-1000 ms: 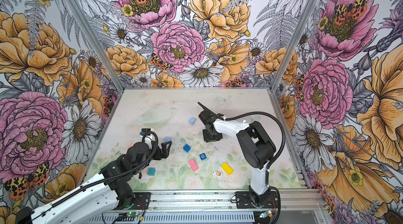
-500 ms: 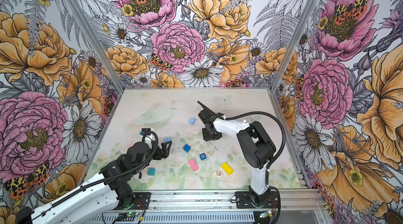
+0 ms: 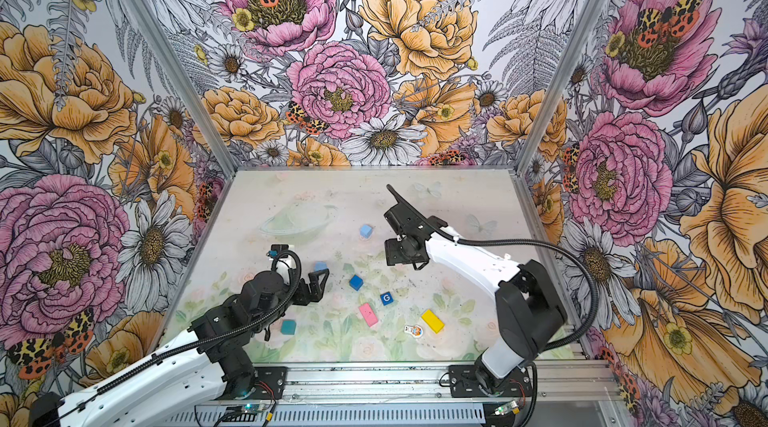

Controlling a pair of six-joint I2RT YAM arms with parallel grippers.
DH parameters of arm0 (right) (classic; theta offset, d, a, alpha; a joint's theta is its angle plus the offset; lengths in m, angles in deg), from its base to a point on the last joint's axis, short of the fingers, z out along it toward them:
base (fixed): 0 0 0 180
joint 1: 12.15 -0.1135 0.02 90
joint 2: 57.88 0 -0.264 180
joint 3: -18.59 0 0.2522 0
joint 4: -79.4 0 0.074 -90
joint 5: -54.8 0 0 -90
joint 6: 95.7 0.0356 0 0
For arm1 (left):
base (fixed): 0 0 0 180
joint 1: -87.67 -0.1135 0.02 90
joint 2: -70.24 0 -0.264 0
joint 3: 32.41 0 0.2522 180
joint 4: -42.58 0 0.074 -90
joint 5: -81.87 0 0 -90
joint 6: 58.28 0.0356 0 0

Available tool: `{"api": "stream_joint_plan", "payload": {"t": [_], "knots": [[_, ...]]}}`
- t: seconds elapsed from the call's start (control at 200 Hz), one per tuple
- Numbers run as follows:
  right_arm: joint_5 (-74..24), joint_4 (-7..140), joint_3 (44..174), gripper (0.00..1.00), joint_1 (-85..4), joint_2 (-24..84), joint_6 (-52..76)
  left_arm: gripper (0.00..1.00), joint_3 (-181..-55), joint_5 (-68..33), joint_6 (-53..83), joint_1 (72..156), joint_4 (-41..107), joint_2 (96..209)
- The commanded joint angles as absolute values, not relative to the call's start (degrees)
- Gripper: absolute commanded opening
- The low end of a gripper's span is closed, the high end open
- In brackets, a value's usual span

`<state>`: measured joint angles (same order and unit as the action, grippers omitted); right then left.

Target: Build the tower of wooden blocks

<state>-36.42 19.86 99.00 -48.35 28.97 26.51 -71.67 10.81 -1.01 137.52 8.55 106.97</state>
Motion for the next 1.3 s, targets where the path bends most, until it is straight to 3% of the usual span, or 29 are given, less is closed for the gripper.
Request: {"api": "stream_joint_plan", "payload": {"t": [0.0, 0.345, 0.52, 0.751, 1.021, 1.296], "knots": [[-40.12, 15.98, 93.62, 0.98, -48.94, 23.15, 31.33, 0.99, -73.60, 13.21, -3.13, 142.76, 9.51, 105.31], [-44.25, 14.68, 75.93, 0.99, -52.14, -0.32, 53.15, 0.99, -71.93, 25.65, -7.32, 165.72, 7.64, 102.30], [-44.89, 12.88, 74.60, 0.99, -55.05, -6.90, 56.42, 0.99, -72.41, 29.98, -6.95, 171.55, 6.95, 104.88], [-52.95, 6.47, 72.46, 0.99, -56.67, -7.99, 64.14, 0.99, -74.67, 32.37, -1.79, 170.15, 9.17, 108.70], [-51.83, 6.68, 65.88, 0.99, -57.28, -10.43, 72.94, 0.99, -76.87, 14.50, 7.98, 154.32, 16.55, 118.14], [-51.67, 6.67, 64.71, 0.90, -60.99, -9.66, 80.23, 0.99, -77.22, 9.36, 14.20, 150.85, 22.48, 125.91]]}}
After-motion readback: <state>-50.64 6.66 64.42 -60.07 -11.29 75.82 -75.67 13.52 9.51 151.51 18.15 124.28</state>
